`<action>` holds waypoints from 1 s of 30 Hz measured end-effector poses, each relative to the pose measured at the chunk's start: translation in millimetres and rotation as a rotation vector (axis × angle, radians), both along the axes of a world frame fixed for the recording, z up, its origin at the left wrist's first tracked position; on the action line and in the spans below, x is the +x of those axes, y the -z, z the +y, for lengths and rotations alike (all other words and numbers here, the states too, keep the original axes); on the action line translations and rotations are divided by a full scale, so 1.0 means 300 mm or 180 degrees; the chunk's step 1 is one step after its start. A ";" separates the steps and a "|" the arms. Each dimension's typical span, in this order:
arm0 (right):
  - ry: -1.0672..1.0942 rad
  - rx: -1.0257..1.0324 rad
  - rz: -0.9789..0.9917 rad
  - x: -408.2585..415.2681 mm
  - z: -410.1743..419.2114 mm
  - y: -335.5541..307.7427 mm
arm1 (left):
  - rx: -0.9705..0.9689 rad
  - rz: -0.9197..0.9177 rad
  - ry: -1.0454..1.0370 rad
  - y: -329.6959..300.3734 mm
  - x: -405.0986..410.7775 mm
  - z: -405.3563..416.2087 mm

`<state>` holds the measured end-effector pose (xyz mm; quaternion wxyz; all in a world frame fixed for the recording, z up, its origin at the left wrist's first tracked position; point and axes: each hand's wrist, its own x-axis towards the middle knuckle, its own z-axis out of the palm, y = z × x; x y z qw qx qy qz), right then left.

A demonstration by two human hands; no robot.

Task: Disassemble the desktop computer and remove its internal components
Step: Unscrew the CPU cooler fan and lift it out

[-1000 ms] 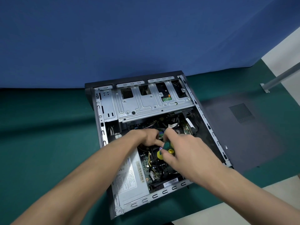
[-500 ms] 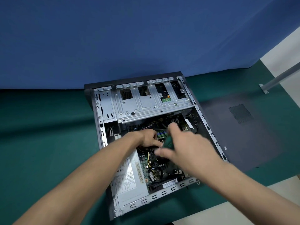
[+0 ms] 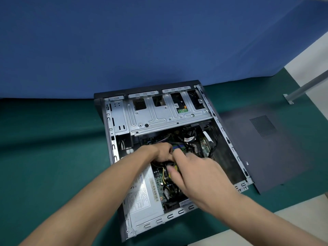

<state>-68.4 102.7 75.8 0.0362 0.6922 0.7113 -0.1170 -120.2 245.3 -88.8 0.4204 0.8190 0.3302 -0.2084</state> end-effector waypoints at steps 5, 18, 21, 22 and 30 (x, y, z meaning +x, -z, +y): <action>0.0845 -0.0055 0.0237 0.031 0.025 -0.023 | -0.0187 0.0049 -0.0003 -0.026 -0.006 -0.006; 0.0588 -0.0054 0.0099 0.027 0.062 -0.024 | -0.0310 0.0026 0.0045 -0.054 -0.005 -0.011; 0.0056 -0.0474 0.0819 0.017 0.047 -0.037 | -0.0170 0.0121 0.0143 -0.059 -0.009 -0.012; 0.0147 -0.0582 0.0895 0.021 0.048 -0.045 | -0.0145 0.0124 0.0164 -0.053 -0.007 -0.010; 0.0486 -0.0382 0.0250 0.042 0.055 -0.026 | -0.0151 0.0186 0.0158 -0.017 0.014 0.004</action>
